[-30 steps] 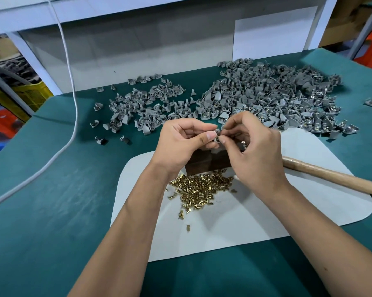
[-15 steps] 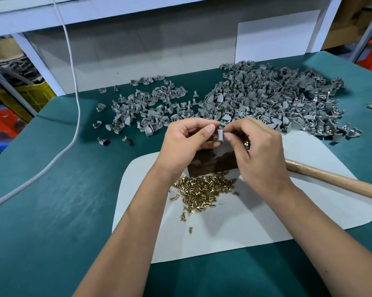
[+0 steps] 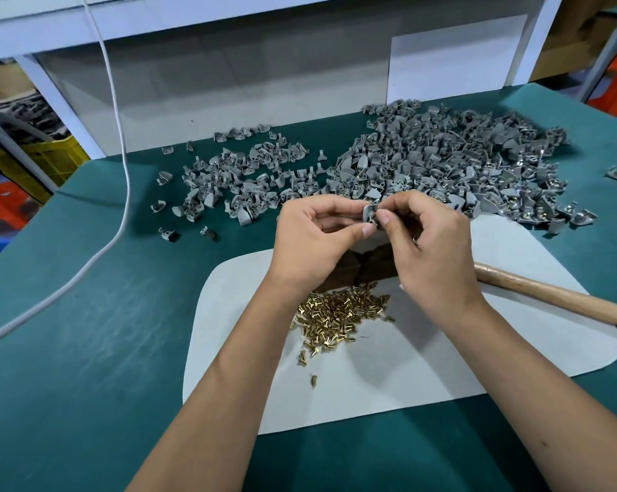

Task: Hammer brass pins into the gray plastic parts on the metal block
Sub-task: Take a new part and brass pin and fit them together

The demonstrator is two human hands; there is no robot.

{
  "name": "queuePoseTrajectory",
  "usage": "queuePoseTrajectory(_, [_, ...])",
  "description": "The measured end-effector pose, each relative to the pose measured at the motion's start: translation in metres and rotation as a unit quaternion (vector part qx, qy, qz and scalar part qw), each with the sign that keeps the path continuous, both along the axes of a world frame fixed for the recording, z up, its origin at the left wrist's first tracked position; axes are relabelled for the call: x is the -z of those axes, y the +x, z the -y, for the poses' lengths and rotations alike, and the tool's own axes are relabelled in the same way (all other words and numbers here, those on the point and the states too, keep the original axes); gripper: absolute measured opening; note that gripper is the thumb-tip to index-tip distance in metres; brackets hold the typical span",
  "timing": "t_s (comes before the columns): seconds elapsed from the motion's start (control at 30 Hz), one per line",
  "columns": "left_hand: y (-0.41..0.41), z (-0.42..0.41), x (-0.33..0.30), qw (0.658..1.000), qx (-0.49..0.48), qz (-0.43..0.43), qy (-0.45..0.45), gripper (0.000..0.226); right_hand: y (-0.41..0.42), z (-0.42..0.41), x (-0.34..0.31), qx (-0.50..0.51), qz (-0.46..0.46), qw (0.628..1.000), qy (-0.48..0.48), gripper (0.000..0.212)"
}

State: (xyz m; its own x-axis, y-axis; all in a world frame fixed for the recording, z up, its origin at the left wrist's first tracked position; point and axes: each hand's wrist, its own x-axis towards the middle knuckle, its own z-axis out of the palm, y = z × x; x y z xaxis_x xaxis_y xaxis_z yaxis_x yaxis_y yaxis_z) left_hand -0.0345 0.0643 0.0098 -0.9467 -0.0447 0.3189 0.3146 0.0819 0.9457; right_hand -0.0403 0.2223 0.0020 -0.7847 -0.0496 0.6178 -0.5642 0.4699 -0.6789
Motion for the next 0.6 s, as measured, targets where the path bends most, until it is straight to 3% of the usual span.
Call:
queuePoseTrajectory(0.4, [0.002,-0.007,-0.003,0.999,-0.03,0.033,-0.031,0.026,0.003,0.003,0.002,0.048,-0.008,0.998,0.03,0.003])
queuePoseTrajectory(0.6, [0.002,-0.015,-0.001,0.996,-0.055,0.034,-0.059,0.038,0.003,0.008,0.002,0.073,0.004,0.997,0.034,0.006])
